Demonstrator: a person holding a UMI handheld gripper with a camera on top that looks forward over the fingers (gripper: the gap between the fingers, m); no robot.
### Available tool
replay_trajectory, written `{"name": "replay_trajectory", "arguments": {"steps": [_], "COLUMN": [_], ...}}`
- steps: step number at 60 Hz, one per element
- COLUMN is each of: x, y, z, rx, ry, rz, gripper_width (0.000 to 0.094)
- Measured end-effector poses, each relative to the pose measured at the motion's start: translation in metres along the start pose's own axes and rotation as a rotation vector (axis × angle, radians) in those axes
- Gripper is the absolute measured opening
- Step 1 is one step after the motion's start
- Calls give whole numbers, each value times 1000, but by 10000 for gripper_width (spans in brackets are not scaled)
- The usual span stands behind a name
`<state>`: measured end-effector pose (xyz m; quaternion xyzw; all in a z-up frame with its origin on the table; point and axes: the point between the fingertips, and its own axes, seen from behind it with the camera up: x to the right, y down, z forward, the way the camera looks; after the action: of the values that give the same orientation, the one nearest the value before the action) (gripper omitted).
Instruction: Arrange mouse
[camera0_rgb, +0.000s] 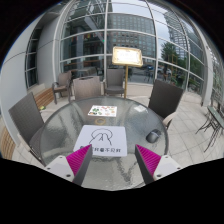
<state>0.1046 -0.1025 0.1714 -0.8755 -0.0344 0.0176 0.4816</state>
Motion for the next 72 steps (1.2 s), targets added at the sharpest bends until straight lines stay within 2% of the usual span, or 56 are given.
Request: {"name": "replay_trajectory", "arguments": {"steps": [4,5,14,21,36,59,63,72], "x": [14,24,86,141,206,218,214,209], "y": [42,30,82,101,98,51,45,35], "z": [27,16,51,77,169,278,290,304], "rx": [-30,-46,-136,-195,-284,-329,-331,-326], "ry": [9,10,61,110,103,39,21,1], "rz": [11,13,33,66,85,48,31,14], "gripper_width": [866,866,864,857,859,850,823,630]}}
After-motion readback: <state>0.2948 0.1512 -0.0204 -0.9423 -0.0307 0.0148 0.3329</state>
